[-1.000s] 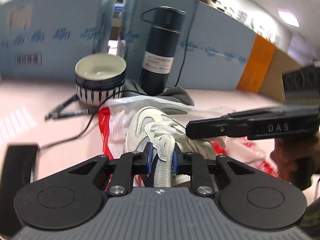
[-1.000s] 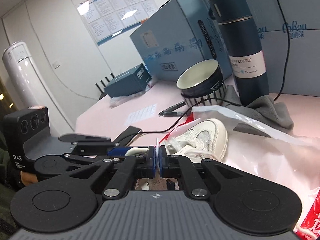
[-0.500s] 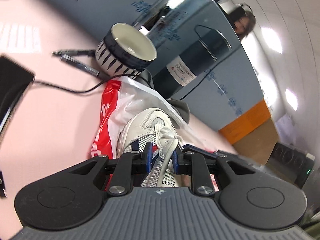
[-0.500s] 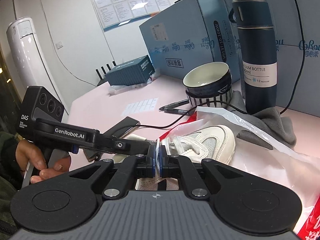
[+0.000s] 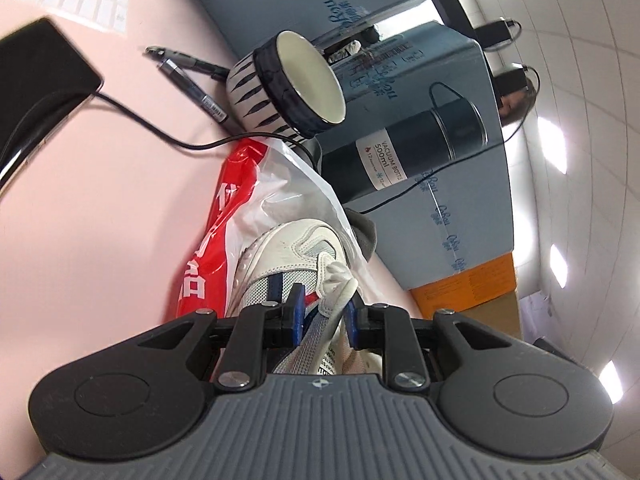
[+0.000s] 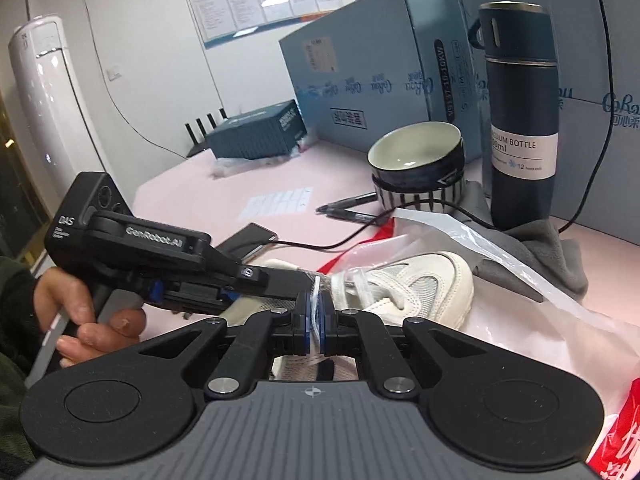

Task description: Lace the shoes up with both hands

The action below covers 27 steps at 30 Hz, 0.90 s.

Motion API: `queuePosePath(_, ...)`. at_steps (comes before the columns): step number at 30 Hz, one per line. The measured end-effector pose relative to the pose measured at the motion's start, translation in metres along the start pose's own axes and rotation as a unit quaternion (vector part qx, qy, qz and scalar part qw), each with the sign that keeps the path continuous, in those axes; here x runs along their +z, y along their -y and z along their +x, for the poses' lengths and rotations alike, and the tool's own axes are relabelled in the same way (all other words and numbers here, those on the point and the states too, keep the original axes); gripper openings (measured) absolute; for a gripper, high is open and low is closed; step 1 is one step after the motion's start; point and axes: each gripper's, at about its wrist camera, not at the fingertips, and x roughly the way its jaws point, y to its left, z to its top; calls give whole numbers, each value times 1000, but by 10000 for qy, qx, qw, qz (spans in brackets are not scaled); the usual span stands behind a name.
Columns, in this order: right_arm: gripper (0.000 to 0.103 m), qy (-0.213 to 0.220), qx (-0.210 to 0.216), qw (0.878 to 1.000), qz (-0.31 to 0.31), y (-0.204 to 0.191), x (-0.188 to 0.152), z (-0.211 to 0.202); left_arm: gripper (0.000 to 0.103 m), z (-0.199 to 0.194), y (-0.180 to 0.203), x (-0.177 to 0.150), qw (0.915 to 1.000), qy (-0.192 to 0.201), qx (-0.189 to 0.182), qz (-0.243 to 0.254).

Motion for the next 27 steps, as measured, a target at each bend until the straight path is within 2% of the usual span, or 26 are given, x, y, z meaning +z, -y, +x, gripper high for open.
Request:
queuePosePath(7, 4, -66, -18, 10000, -59, 1, -1, 2, 19, 0, -6, 0, 9996, -18, -105, -269)
queuePosePath(17, 4, -231, -64, 9992, -322, -5, 1, 9, 19, 0, -7, 0, 9994, -26, -130, -308)
queuePosePath(27, 4, -176, -96, 9995, -232, -3, 0, 11, 19, -2, -8, 1, 9992, -47, -170, -368)
